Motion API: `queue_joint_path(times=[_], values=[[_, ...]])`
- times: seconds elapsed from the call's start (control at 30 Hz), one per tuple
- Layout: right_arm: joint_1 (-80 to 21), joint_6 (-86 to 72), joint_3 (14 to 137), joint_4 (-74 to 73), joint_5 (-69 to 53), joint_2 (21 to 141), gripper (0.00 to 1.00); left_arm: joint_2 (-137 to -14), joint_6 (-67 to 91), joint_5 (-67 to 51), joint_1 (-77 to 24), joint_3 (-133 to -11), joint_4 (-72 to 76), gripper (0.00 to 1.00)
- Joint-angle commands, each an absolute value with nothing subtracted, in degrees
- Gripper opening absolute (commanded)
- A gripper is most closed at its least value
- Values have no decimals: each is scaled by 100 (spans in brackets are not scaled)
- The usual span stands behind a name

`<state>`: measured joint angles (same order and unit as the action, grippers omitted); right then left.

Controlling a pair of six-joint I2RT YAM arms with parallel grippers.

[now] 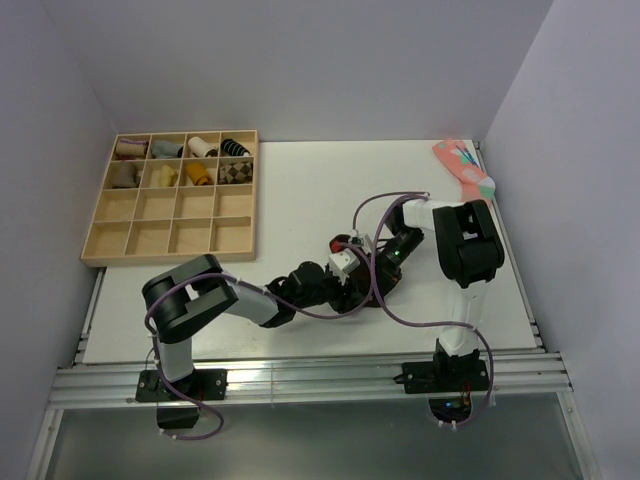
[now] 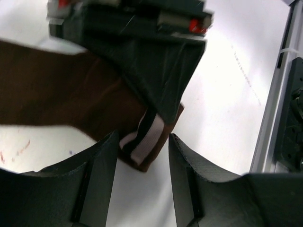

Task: Roll the socks
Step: Roll the sock at the center of the board.

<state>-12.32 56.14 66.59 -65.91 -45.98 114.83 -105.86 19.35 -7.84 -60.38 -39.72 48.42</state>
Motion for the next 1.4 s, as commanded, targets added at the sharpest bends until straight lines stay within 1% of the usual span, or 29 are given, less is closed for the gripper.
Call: queue_joint_path(times=[0.0,0.17,0.7,0.9,1.0,1.1,1.13,1.2,1.23,1.3,1.33,1.37], values=[[-1187,5563,6873,-6767,-4333,11707,3,-10634,1503,-949,-6117,-4280,4966,52],[-1187,5555,6934,-6882,-4324,11839,4,-10749,1275,-1028,-6135,-4438,4773,51],[-1134,5291,7330,-7093,-4272,12181,4,-10977,984,-1292,-6196,-4403,4746,50],[-1125,5273,7374,-7110,-4228,12261,4,-11144,1063,-1090,-6223,-4430,4764,50],[-1125,5273,7348,-7110,-4210,12252,4,-11197,1125,-1011,-6223,-4430,4816,49],[-1116,5256,7330,-7093,-4192,12226,5,-11241,1204,-1011,-6223,-4517,4720,43],[-1125,5256,7330,-7084,-4184,12217,6,-11267,1239,-1002,-6223,-4544,4668,35],[-1125,5238,7295,-7040,-4175,12191,9,-11346,1318,-1072,-6223,-4623,4553,25],[-1125,5230,7286,-7023,-4175,12182,11,-11373,1362,-1116,-6223,-4649,4509,14],[-1125,5229,7234,-6944,-4157,12085,15,-11452,1493,-1230,-6223,-4719,4430,8],[-1125,5221,7207,-6882,-4149,12050,16,-11487,1564,-1257,-6223,-4746,4308,2],[-1116,5160,7146,-6830,-4131,11937,20,-11522,1617,-1292,-6223,-4824,4228,0]])
